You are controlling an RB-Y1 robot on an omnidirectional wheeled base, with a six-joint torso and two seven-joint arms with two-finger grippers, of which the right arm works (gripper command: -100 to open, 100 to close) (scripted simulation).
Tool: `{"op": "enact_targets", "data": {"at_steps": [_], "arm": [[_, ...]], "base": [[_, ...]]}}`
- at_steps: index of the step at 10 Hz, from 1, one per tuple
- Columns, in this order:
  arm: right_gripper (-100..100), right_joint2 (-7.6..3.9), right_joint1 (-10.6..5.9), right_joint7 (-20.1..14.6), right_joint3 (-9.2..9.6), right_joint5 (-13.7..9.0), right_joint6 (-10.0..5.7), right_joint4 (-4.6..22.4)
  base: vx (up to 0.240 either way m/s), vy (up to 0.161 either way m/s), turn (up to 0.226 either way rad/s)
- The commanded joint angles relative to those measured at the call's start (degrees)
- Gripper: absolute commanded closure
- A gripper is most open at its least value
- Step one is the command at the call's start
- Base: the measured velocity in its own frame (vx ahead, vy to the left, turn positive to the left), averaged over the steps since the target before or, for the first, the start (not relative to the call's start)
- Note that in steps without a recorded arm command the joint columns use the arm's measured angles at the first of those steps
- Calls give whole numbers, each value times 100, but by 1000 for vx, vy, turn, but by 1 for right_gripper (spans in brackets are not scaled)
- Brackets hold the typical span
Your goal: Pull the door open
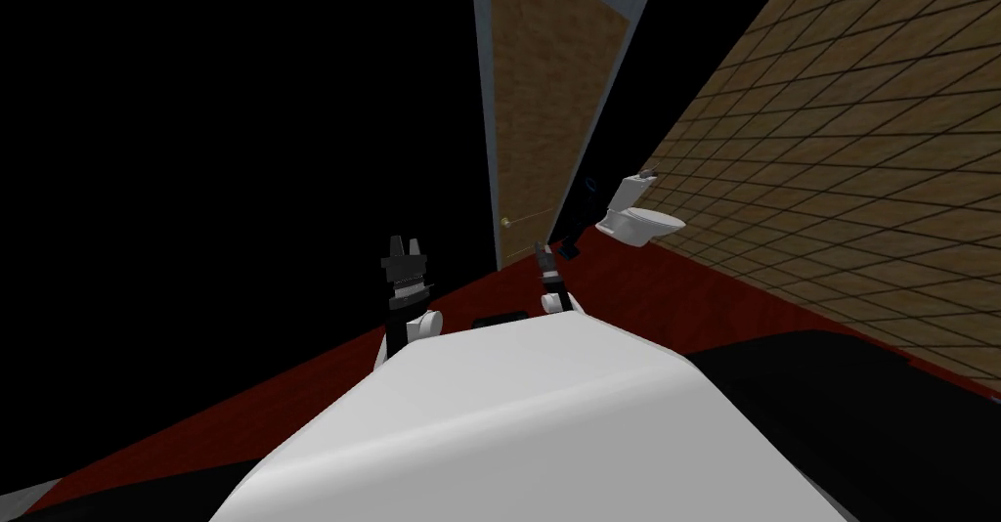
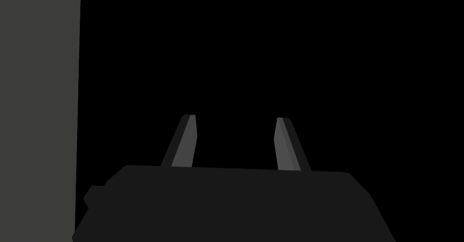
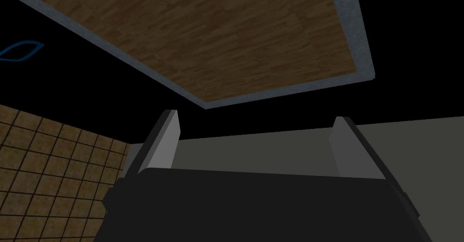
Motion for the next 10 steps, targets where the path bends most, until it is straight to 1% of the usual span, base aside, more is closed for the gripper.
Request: {"op": "enact_targets", "data": {"at_steps": [1, 10], "arm": [[-100, 5, -39, 257, 52, -49, -42, 200], [-100, -33, -395, 1520, 258, -349, -196, 1332]], "base": [[90, -52, 115], [87, -46, 123]]}}
